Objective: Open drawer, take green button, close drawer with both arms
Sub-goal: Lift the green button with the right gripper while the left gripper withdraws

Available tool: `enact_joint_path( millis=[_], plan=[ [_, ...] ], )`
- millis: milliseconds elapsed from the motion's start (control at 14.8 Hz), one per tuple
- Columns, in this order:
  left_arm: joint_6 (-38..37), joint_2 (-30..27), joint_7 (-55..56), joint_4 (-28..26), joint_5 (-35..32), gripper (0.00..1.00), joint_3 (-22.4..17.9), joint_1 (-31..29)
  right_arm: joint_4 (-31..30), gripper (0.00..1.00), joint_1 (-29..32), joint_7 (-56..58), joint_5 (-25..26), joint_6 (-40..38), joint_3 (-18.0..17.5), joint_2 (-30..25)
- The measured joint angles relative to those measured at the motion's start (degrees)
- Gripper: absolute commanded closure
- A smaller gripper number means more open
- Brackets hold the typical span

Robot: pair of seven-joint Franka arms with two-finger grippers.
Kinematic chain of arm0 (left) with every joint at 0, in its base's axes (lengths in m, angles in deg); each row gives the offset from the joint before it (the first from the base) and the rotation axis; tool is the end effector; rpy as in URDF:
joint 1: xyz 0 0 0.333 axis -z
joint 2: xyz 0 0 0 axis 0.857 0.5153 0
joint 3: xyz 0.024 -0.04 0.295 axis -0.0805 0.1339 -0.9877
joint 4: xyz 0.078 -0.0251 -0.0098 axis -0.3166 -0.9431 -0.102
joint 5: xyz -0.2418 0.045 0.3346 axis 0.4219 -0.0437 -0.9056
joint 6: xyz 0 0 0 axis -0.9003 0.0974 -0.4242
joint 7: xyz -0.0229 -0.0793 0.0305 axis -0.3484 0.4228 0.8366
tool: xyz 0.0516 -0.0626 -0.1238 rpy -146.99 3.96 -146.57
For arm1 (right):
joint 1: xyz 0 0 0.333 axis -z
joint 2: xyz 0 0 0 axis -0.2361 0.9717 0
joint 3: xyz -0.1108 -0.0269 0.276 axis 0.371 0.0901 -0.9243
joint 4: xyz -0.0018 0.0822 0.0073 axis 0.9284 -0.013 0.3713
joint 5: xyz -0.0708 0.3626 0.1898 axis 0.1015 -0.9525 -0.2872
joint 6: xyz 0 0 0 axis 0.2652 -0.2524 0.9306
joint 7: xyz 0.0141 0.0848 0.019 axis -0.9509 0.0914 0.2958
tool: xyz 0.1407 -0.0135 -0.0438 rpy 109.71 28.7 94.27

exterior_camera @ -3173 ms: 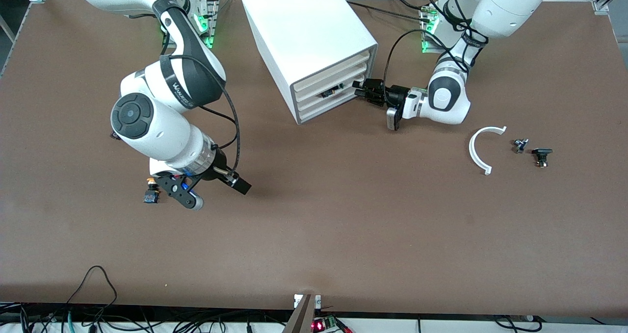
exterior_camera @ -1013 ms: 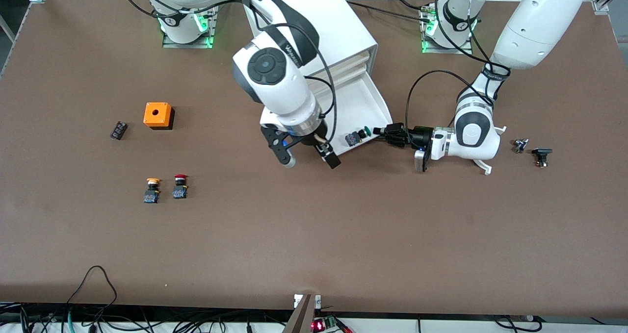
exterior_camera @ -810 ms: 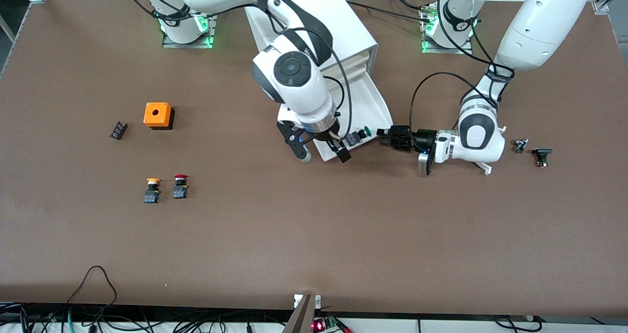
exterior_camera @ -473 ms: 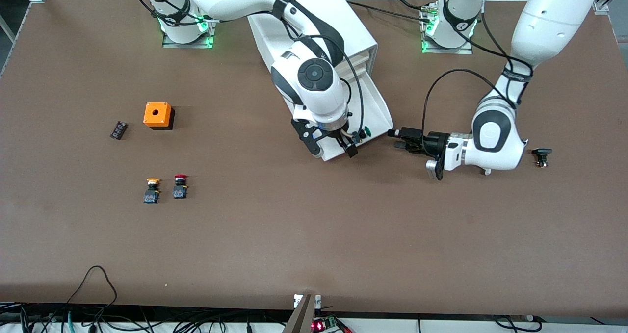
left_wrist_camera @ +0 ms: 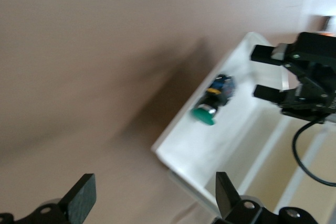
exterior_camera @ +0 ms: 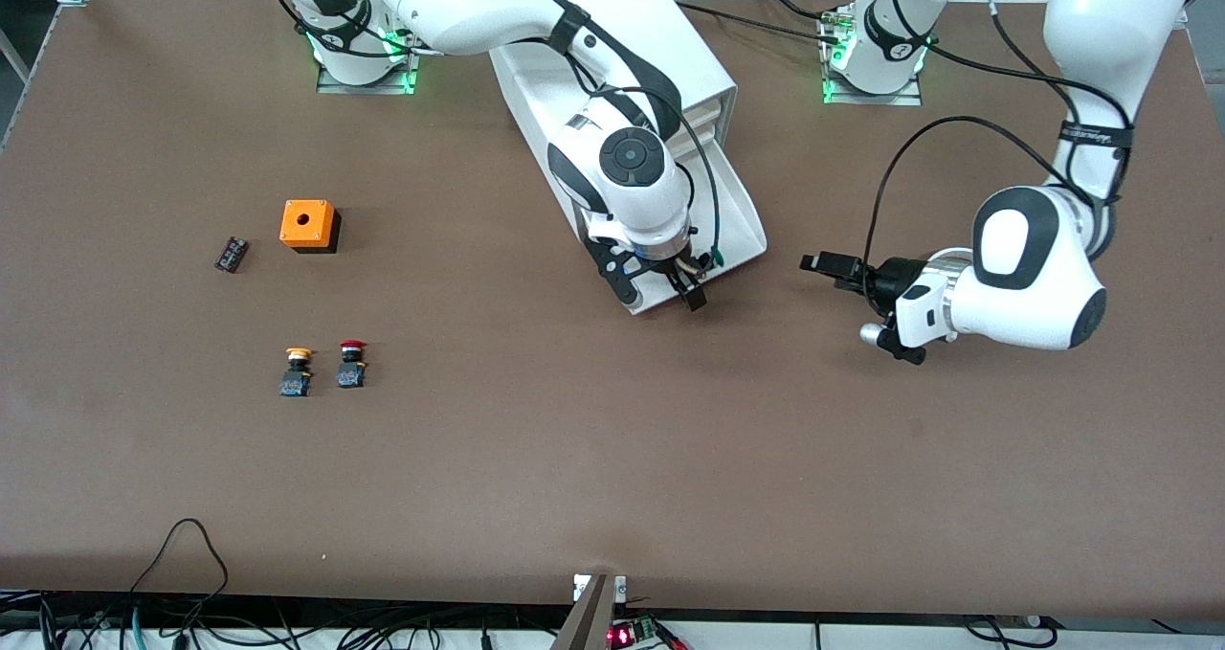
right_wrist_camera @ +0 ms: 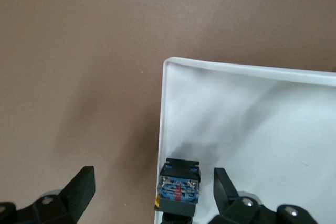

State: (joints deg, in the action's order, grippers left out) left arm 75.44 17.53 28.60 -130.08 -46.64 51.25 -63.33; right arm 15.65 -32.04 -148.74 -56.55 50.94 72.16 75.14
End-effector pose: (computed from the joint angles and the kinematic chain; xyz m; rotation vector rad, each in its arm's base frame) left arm 0.5993 -0.1268 0.2476 2.4631 -0.2706 -0.5200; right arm 0.5282 0.6099 0.2276 -2.5506 1.4430 0.0912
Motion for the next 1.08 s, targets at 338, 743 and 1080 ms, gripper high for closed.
enact_joint_path(
  millis=[338, 743, 1080],
  plan=[
    [-3.7, 0.0, 5.6, 7.3, -16.5, 0.00, 0.2, 0.2, 0.0, 0.01, -1.4, -1.0, 0.0, 0.1, 0.0, 1.6],
    [-3.8, 0.1, 7.9, 8.8, -21.7, 0.00, 0.1, 0.1, 0.3, 0.65, -1.8, -1.4, 0.0, 0.2, 0.1, 1.9],
    [-3.9, 0.3, 8.3, 8.8, -21.7, 0.00, 0.1, 0.1, 0.3, 1.00, -1.8, -1.4, 0.0, 0.2, 0.1, 1.9]
  ],
)
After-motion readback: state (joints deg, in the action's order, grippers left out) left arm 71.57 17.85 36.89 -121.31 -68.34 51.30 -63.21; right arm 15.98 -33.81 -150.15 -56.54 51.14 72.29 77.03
